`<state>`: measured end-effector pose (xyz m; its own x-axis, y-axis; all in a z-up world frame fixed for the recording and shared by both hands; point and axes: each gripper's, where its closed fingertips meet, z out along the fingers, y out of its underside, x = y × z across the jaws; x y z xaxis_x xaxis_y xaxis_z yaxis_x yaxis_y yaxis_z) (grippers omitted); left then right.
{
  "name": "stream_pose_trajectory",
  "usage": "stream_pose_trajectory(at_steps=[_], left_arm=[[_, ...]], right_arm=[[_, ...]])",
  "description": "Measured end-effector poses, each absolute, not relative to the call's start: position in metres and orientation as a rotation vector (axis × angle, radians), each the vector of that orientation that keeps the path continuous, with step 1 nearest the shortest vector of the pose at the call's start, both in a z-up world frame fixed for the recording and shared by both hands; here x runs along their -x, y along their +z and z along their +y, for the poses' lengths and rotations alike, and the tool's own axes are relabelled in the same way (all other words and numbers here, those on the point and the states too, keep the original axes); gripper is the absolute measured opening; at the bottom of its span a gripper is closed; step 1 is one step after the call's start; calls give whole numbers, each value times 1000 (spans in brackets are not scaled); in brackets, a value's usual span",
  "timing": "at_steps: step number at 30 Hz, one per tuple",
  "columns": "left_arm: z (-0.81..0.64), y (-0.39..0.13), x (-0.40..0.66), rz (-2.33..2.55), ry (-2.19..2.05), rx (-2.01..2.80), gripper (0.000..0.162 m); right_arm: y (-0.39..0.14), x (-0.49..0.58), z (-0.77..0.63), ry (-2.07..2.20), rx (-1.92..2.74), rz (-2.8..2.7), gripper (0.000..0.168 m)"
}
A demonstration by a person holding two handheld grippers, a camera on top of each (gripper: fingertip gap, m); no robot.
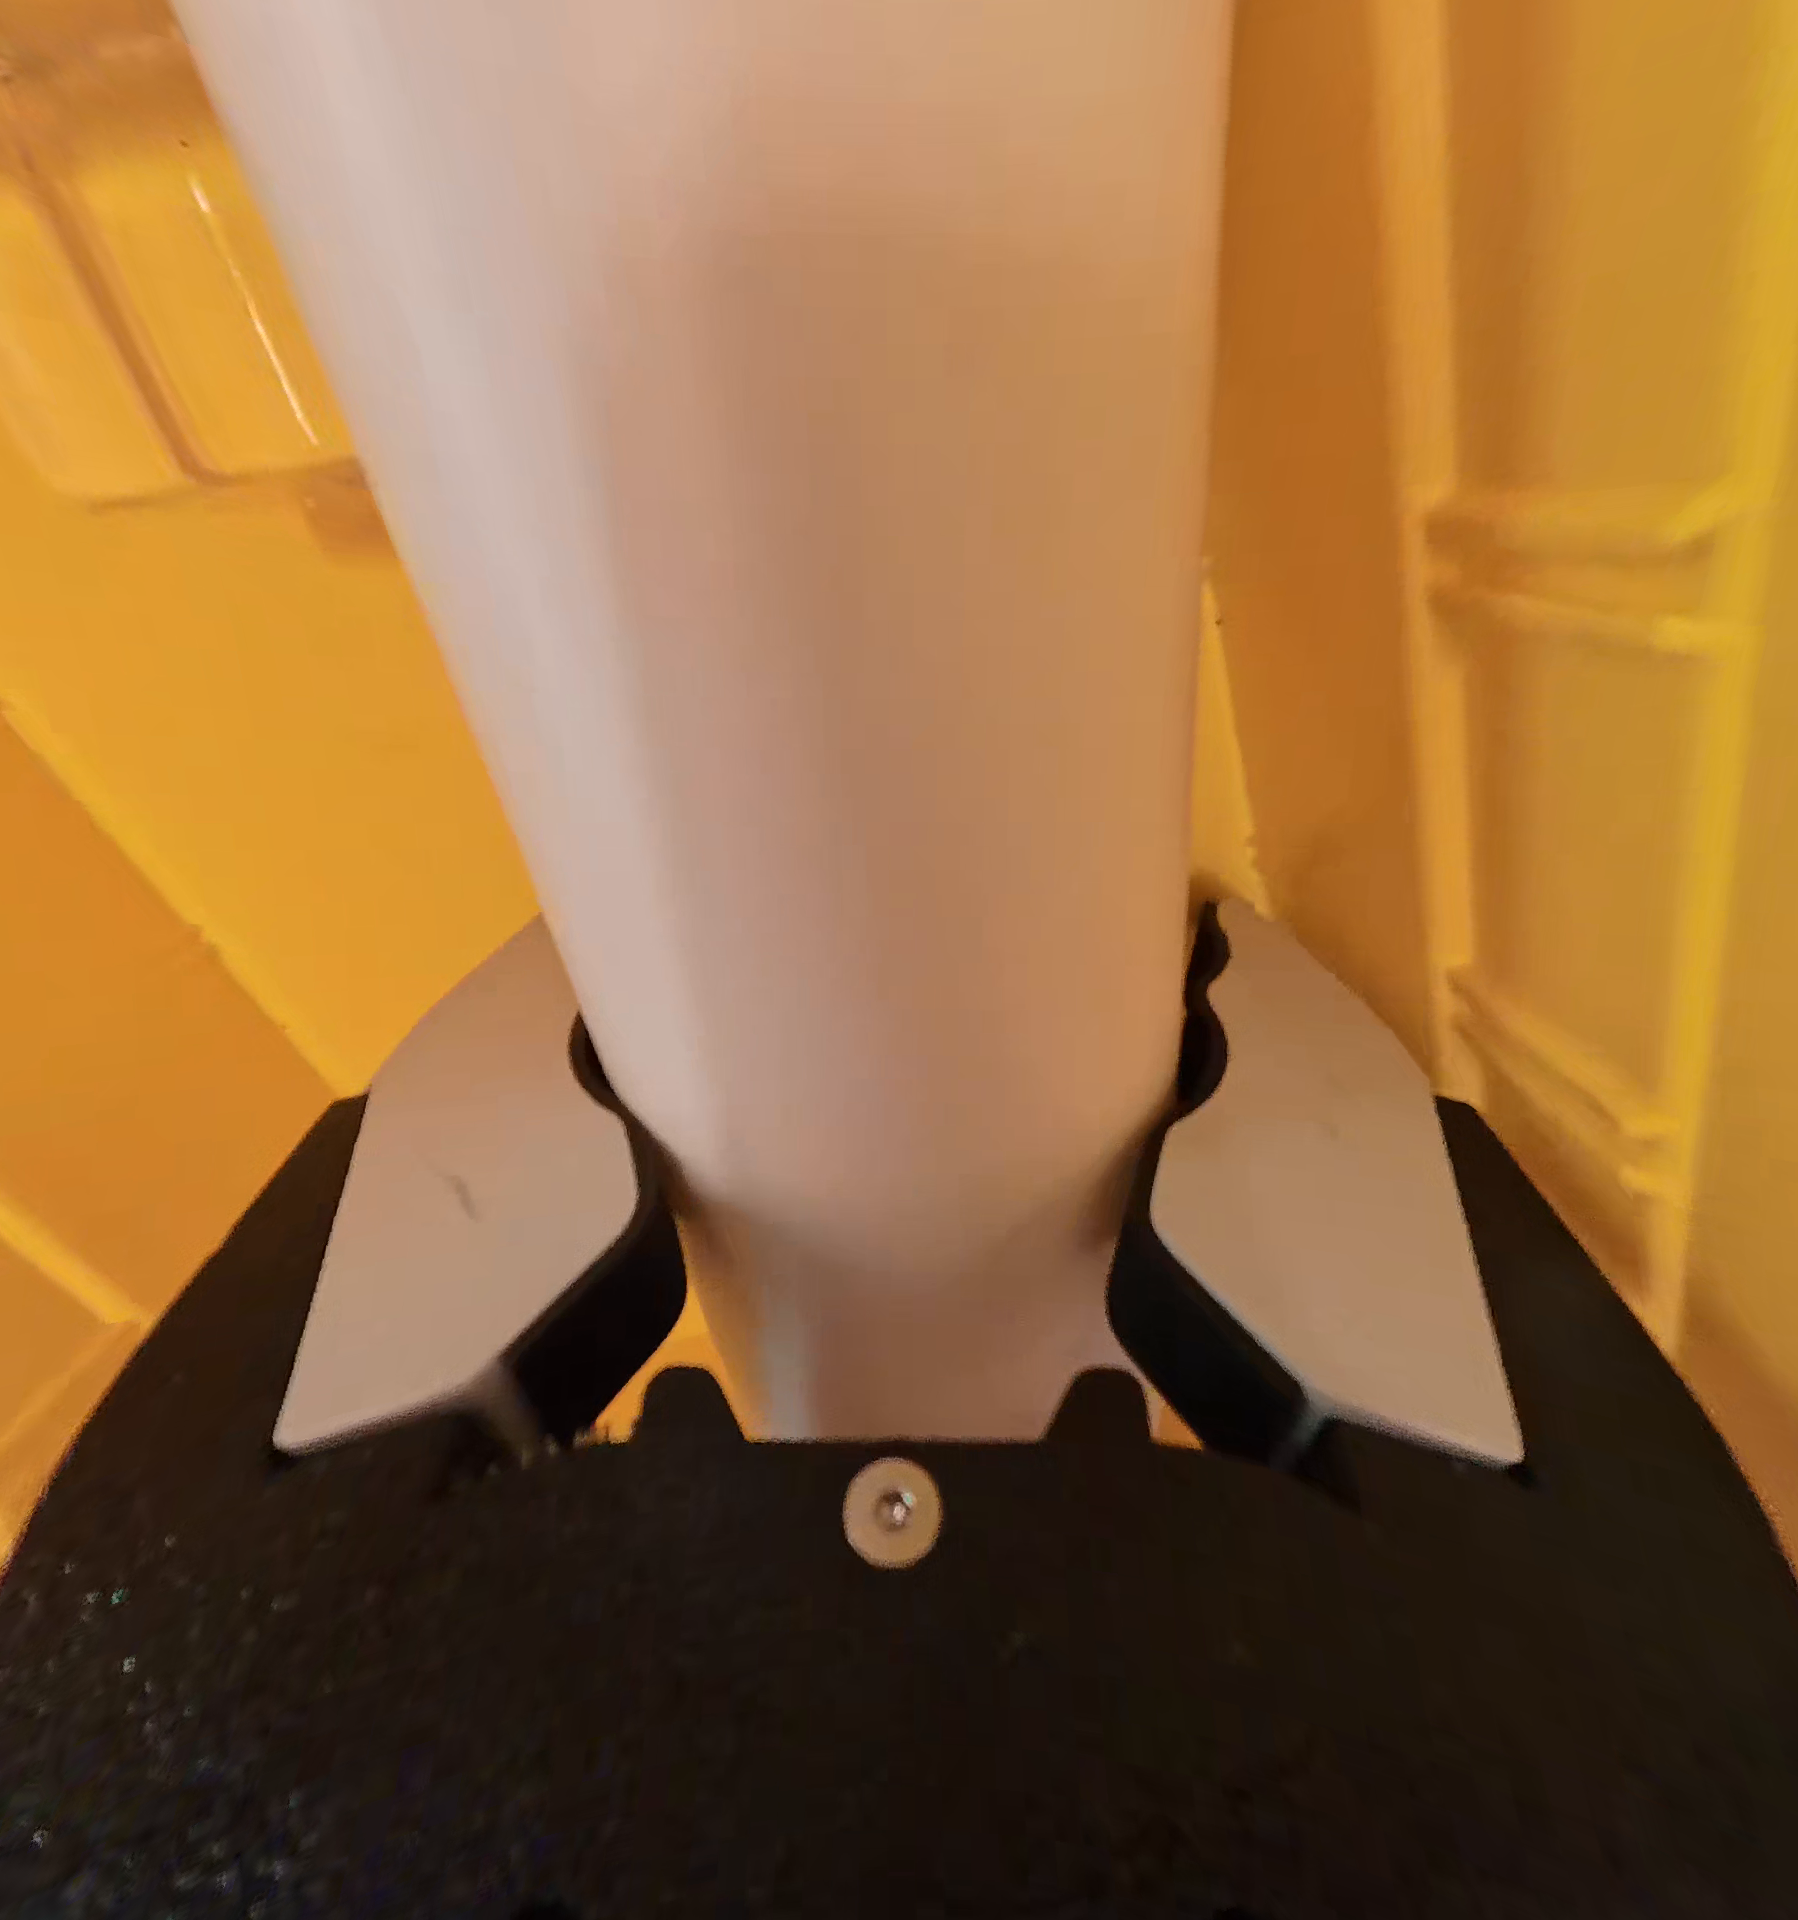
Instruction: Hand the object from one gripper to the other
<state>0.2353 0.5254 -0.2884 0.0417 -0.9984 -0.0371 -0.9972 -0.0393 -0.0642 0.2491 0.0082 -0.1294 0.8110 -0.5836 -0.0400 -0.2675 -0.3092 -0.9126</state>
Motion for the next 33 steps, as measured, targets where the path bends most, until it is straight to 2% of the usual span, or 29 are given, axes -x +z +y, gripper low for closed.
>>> stream_pose_trajectory(at_steps=[4, 8, 11, 15, 19, 22, 26, 33], left_arm=[[538, -281, -222, 2196, 54, 2062, 103], [534, -252, -220, 2176, -229, 2061, 102], [526, -206, -225, 2088, -558, 1996, 102], [478, -119, -221, 1996, -1099, 1751, 102], [382, -54, -195, 2072, -1619, 1360, 103], [306, -24, -170, 2103, -1960, 1047, 103], [226, -27, -146, 2144, -2129, 782, 103], [143, -68, -92, 2335, -2161, 553, 103]], right_arm=[[-112, -245, 14, -354, 1863, 616, 93], [-106, -243, 10, -388, 1860, 585, 89], [-113, -239, 12, -362, 1861, 567, 88], [-104, -229, 42, -264, 1782, 474, 92], [-51, -216, 100, -151, 1610, 302, 99], [2, -205, 148, -30, 1500, 173, 104], [20, -165, 199, 229, 1582, 18, 118], [22, -121, 194, 271, 1449, -123, 123]])
